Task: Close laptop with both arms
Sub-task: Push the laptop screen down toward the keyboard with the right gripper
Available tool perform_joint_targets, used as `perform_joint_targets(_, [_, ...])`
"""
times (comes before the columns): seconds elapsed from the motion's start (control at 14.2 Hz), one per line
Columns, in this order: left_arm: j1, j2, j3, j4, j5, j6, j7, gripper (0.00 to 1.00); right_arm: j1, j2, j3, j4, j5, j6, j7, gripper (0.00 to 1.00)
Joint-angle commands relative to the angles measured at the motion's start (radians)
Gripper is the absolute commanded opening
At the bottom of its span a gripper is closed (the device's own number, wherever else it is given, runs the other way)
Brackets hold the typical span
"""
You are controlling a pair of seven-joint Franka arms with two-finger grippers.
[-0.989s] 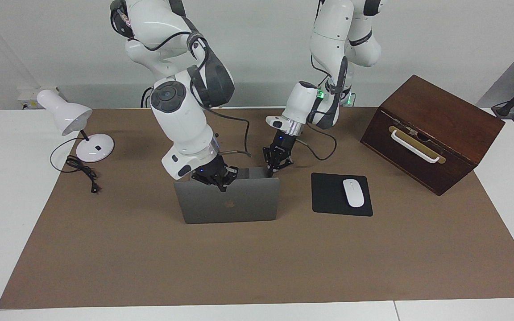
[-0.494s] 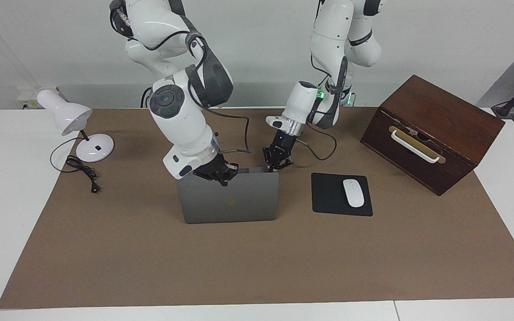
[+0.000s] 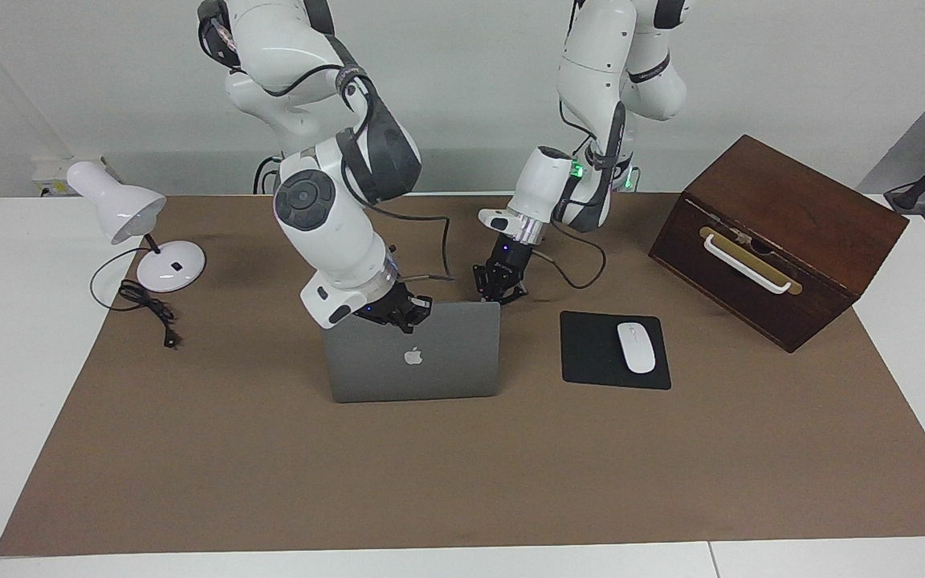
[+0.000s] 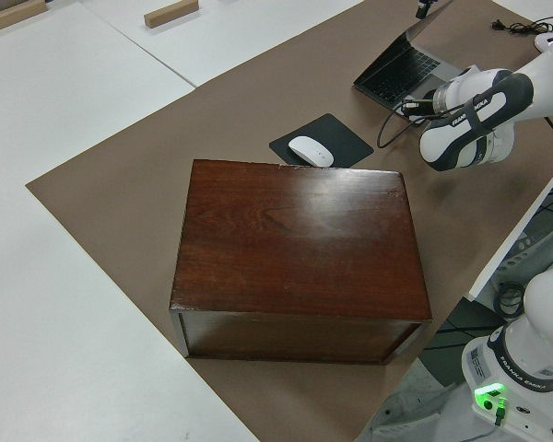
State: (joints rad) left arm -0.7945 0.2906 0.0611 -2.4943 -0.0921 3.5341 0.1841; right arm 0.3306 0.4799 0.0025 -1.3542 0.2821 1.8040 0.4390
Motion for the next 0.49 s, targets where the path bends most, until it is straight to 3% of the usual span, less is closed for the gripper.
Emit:
perform_joint_targets(0.0, [-0.032, 0.064, 0.017, -0.074, -0.009, -0.03, 0.011, 0.0, -0.007, -0.023, 0.007, -0.063, 0.034, -0.008, -0.022, 0.0])
perform_joint_targets(0.42, [-0.031, 0.064, 0.017, -0.072, -0.009, -0.03, 0.011, 0.0, -0.005, -0.023, 0.007, -0.109, 0.065, -0.006, -0.02, 0.0])
